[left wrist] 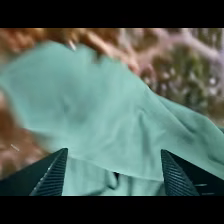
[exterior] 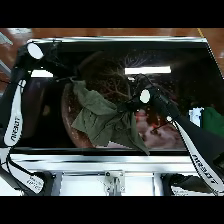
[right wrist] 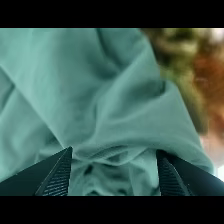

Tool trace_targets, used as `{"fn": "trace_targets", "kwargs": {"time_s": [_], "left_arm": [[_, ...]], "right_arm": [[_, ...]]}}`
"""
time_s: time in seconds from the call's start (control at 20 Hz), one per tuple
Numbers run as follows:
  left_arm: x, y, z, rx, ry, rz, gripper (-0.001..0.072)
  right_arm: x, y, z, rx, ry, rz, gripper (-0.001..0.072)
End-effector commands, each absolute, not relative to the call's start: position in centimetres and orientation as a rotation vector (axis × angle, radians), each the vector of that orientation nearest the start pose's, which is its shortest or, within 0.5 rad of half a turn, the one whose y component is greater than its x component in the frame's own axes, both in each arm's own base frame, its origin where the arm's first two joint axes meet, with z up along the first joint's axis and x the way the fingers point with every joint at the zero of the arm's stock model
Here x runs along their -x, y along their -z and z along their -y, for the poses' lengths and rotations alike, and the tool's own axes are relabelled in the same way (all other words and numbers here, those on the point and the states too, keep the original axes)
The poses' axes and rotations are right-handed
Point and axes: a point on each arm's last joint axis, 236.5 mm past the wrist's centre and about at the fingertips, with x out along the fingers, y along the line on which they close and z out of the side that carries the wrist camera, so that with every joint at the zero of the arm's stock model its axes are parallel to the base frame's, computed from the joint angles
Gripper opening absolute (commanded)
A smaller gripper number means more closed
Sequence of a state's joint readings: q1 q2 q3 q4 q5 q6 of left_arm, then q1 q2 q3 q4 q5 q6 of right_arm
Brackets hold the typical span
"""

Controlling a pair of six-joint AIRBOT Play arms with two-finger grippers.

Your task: Fold the shirts.

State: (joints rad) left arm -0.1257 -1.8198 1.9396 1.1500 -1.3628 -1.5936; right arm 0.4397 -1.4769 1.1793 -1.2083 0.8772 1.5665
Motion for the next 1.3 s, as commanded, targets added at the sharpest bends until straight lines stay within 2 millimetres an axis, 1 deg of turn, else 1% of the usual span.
{"fn": "trace_targets", "kwargs": {"time_s": [0.0,0.05,0.1,0.15,0.2,0.25,0.3,0.35,0.4,0.45,0.5,0.6,0.65,0.7,0.8,0.9,0.95,1.0,1.05,1.15,1.25], "left_arm": [[-48.2,-3.0,16.0,0.352,0.437,-1.402,0.0713],[-47.4,-4.3,14.6,0.335,0.446,-1.41,0.0712],[-46.6,-5.7,13.1,0.323,0.45,-1.409,0.0712],[-45.7,-7.6,11.4,0.306,0.451,-1.397,0.0711],[-44.9,-9.3,10.1,0.304,0.445,-1.379,0.0711],[-43.7,-11.1,8.9,0.288,0.452,-1.366,0.0711],[-42.3,-12.3,8.2,0.269,0.462,-1.367,0.0711],[-40.8,-13.0,7.8,0.257,0.469,-1.374,0.0711],[-39.3,-13.0,7.6,0.263,0.467,-1.386,0.0711],[-37.9,-12.1,7.8,0.267,0.472,-1.398,0.0711],[-36.5,-10.5,8.2,0.289,0.465,-1.422,0.0711],[-32.8,-5.4,9.7,0.401,0.45,-1.49,0.0711],[-31.3,-3.0,10.7,0.478,0.447,-1.506,0.0711],[-29.8,-0.7,11.9,0.567,0.445,-1.511,0.0711],[-27.4,2.7,14.0,0.729,0.45,-1.531,0.0712],[-25.3,5.3,15.7,0.805,0.448,-1.566,0.0711],[-24.1,6.7,16.2,0.801,0.43,-1.592,0.0711],[-23.2,8.0,16.7,0.785,0.412,-1.608,0.0711],[-23.0,9.0,17.2,0.78,0.396,-1.607,0.0711],[-23.4,9.9,19.0,0.806,0.388,-1.591,0.0711],[-23.7,10.4,21.0,0.831,0.415,-1.576,0.0706]], "right_arm": [[-39.7,1.8,-23.4,-0.087,-0.491,-1.186,0.063],[-39.1,0.8,-21.8,-0.038,-0.504,-1.208,0.063],[-38.3,-0.3,-19.0,0.024,-0.486,-1.241,0.0631],[-37.1,-1.1,-15.0,0.094,-0.424,-1.295,0.063],[-36.1,-1.7,-10.8,0.158,-0.343,-1.345,0.0629],[-34.9,-2.2,-6.8,0.201,-0.265,-1.395,0.0629],[-33.6,-2.5,-3.2,0.205,-0.199,-1.431,0.0629],[-32.5,-2.3,-0.7,0.162,-0.147,-1.449,0.0629],[-31.0,-1.5,0.8,0.067,-0.112,-1.469,0.0629],[-29.7,-0.3,0.8,-0.079,-0.113,-1.478,0.0629],[-28.6,0.9,-0.1,-0.229,-0.146,-1.473,0.0629],[-27.1,2.6,-2.9,-0.498,-0.246,-1.447,0.0629],[-26.6,3.0,-4.3,-0.582,-0.303,-1.432,0.0629],[-26.2,3.3,-5.2,-0.624,-0.344,-1.424,0.0629],[-25.6,3.9,-6.0,-0.643,-0.368,-1.434,0.0629],[-25.7,4.1,-5.9,-0.646,-0.359,-1.428,0.0629],[-25.9,4.2,-5.8,-0.646,-0.351,-1.417,0.0629],[-26.2,4.2,-5.6,-0.643,-0.343,-1.408,0.0629],[-26.4,4.3,-5.5,-0.641,-0.336,-1.4,0.0629],[-26.7,4.4,-5.3,-0.641,-0.325,-1.389,0.0629],[-26.7,4.4,-5.3,-0.648,-0.317,-1.389,0.0629]]}}
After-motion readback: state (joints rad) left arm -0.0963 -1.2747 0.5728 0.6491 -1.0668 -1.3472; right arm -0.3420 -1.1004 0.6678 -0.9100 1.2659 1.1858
